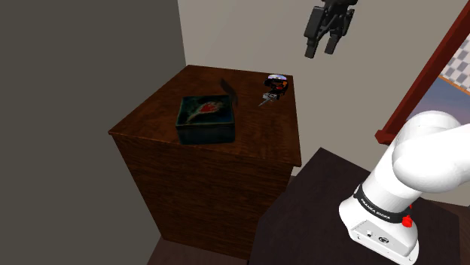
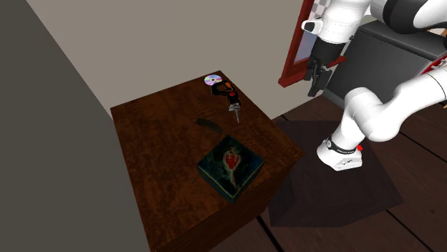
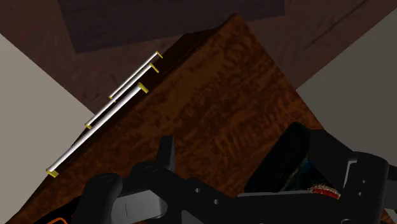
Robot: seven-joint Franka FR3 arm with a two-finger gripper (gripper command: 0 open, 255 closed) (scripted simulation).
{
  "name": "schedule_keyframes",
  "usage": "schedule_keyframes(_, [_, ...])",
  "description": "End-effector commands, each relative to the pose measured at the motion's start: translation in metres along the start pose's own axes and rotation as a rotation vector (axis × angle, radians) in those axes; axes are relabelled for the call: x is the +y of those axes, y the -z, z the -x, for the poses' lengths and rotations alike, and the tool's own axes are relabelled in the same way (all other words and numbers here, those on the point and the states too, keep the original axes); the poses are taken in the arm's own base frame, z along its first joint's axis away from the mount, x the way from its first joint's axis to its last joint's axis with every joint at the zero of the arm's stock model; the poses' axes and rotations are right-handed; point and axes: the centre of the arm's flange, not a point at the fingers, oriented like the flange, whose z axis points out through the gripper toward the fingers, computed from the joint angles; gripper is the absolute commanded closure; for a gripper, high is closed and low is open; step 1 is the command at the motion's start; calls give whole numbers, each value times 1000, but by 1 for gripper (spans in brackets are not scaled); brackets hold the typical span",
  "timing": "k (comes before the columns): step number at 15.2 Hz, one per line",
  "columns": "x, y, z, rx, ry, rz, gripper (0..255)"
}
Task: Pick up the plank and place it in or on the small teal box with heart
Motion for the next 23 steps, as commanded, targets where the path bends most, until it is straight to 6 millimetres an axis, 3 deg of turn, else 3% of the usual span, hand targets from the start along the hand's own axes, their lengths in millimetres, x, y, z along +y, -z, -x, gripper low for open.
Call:
schedule_keyframes(1, [0, 0, 0, 0, 0, 0, 0])
schedule_keyframes(23, [1, -168, -226, 72, 70, 18, 0])
